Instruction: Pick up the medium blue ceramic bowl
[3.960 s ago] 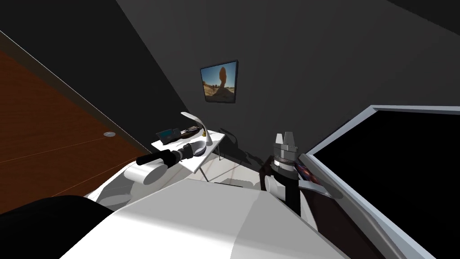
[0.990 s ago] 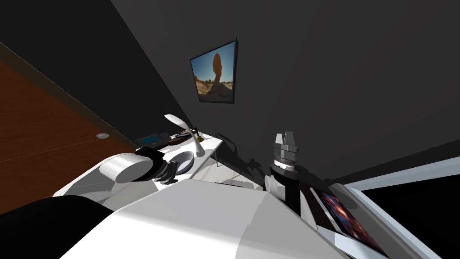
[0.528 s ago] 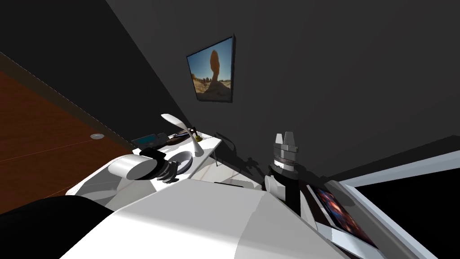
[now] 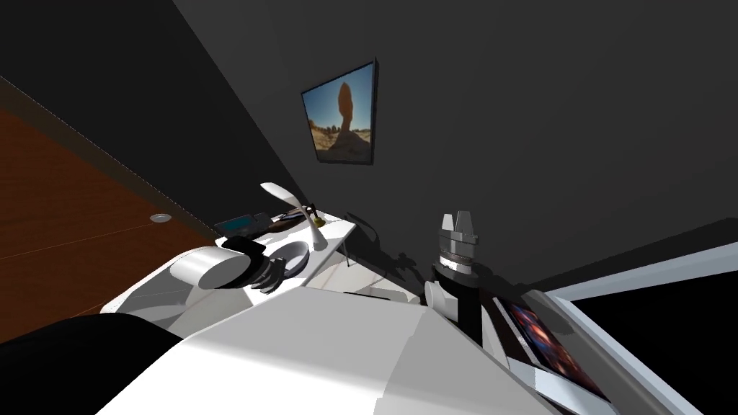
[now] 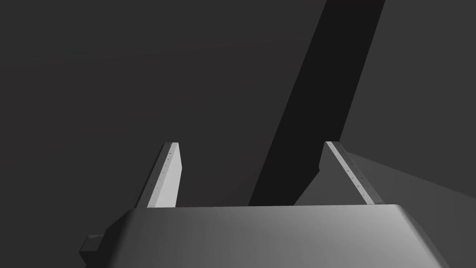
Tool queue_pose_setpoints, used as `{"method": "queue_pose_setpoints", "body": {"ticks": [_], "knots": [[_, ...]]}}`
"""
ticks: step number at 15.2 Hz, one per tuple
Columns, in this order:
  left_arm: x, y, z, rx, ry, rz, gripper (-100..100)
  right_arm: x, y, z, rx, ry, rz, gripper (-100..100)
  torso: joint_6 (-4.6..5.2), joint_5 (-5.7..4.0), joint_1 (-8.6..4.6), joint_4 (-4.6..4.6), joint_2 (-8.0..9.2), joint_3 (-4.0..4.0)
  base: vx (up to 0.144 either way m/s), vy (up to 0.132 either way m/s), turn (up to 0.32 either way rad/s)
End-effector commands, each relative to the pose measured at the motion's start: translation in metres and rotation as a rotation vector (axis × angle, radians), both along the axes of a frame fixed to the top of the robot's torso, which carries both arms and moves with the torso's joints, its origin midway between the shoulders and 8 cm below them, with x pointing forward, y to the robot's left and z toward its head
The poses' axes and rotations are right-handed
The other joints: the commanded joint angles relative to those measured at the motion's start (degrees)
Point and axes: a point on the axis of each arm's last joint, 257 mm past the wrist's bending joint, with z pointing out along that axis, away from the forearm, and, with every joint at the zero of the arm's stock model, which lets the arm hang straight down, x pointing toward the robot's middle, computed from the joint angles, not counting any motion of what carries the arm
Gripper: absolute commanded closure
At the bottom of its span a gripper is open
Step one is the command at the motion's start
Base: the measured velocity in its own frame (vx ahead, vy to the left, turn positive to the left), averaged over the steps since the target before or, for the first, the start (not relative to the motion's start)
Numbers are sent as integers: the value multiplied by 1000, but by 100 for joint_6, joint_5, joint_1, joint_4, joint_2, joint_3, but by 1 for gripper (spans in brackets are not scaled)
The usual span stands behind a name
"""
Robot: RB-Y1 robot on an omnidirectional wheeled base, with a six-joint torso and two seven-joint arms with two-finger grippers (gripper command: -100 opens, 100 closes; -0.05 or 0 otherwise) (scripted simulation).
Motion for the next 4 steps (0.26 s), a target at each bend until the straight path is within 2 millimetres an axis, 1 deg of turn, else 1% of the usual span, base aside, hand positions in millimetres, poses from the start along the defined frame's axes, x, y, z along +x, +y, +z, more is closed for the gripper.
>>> {"method": "queue_pose_setpoints", "body": {"ticks": [1, 3, 4], "knots": [[-4, -4, 6, 1, 4, -2, 100, 0, 0, 0, 0, 0, 0, 0, 0, 0, 0, 0, 0, 0, 39, 26, 42], [-8, -8, 13, 2, 7, -7, 100, 0, 0, 0, 0, 0, 0, 0, 1, 0, 3, -1, -4, -2, 40, 32, 30], [-6, -6, 9, 1, 5, -5, 100, 0, 0, 0, 0, 0, 0, 0, 1, -1, 5, 0, -5, -3, 20, 22, 10]]}}
